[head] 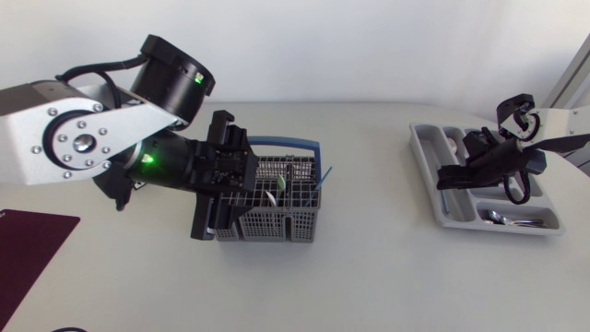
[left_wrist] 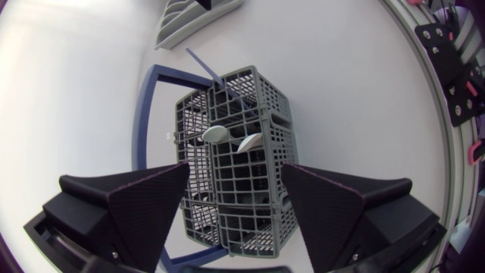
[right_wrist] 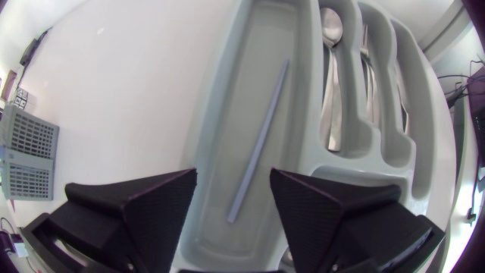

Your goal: Transfer all utensils from the basket to the drawer tray.

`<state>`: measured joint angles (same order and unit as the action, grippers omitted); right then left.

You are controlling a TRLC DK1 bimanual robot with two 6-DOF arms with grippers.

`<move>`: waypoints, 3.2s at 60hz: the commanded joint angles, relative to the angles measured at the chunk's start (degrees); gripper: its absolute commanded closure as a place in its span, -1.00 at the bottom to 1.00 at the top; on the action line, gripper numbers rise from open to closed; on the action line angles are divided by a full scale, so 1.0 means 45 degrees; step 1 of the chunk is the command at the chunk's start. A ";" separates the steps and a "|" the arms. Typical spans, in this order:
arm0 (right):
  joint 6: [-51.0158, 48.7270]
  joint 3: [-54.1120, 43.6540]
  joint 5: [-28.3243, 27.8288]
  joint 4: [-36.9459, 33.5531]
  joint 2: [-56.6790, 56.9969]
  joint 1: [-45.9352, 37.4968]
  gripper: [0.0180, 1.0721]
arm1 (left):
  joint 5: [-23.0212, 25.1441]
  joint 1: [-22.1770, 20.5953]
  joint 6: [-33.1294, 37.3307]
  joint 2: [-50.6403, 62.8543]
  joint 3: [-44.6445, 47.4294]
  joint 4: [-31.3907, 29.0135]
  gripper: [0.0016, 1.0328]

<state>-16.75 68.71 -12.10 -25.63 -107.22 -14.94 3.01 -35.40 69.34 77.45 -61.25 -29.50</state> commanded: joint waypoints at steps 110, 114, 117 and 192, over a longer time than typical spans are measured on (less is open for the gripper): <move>0.0617 -0.3159 0.1360 -0.0946 0.7030 0.5214 -0.90 | 0.0074 -0.0220 0.4181 0.0523 -0.1798 -0.0398 0.93; 0.0617 -0.3217 0.1360 -0.1043 0.7303 0.5351 -0.90 | 0.0035 -0.0220 0.4181 0.0113 -0.1935 -0.0770 0.93; 0.0637 -0.3257 0.1399 -0.1141 0.7479 0.5488 -0.90 | 0.0016 -0.0220 0.4161 -0.0219 -0.1954 -0.0965 0.93; 0.1008 -0.4741 0.2415 0.0578 1.1756 1.0820 -0.76 | 0.1969 -0.1353 -1.2265 0.4859 -0.9786 -0.6160 0.94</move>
<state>-12.60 49.93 -2.61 -24.40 -54.63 31.70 10.35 -42.06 18.90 96.97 -101.97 -55.44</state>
